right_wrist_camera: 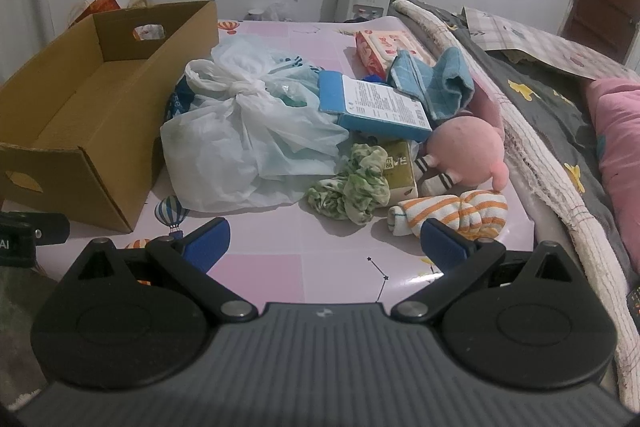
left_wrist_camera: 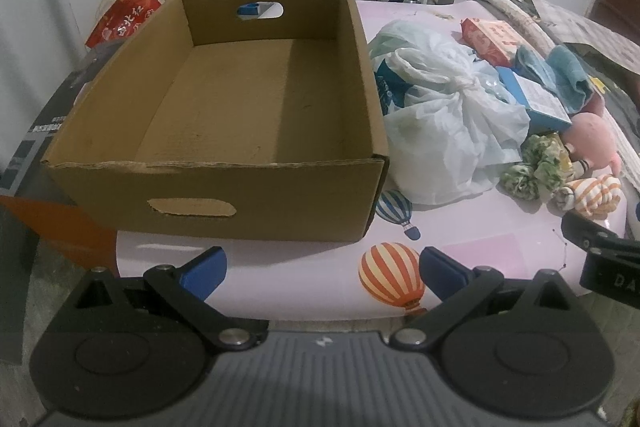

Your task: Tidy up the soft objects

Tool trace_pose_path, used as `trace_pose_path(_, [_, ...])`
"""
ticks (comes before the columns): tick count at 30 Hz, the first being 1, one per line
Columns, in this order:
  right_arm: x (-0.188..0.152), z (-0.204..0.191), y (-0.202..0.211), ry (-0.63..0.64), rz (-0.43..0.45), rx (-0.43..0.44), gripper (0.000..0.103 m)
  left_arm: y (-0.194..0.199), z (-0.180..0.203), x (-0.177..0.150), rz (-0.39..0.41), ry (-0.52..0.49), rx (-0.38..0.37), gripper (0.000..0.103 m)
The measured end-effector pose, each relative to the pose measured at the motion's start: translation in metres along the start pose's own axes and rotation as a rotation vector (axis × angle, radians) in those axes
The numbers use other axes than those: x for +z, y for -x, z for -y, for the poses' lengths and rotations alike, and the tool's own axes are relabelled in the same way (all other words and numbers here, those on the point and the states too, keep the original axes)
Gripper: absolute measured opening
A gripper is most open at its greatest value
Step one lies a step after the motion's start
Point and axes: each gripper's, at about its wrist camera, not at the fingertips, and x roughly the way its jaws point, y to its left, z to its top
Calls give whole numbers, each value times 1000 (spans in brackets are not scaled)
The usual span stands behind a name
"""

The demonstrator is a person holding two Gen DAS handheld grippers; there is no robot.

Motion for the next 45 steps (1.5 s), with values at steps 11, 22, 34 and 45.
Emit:
trace_pose_path(11, [0, 1, -1, -1, -4, -2, 102, 0, 0, 1, -2, -1, 1, 103])
trace_pose_path(22, [0, 3, -3, 0, -4, 1, 102, -1, 0, 1, -1, 1, 3, 103])
trace_pose_path(34, [7, -7, 0, 29, 10, 18, 102, 1, -4, 3, 5, 10, 7, 103])
trace_pose_path(45, [7, -9, 0, 32, 12, 17, 102, 2, -5, 3, 4, 11, 7, 103])
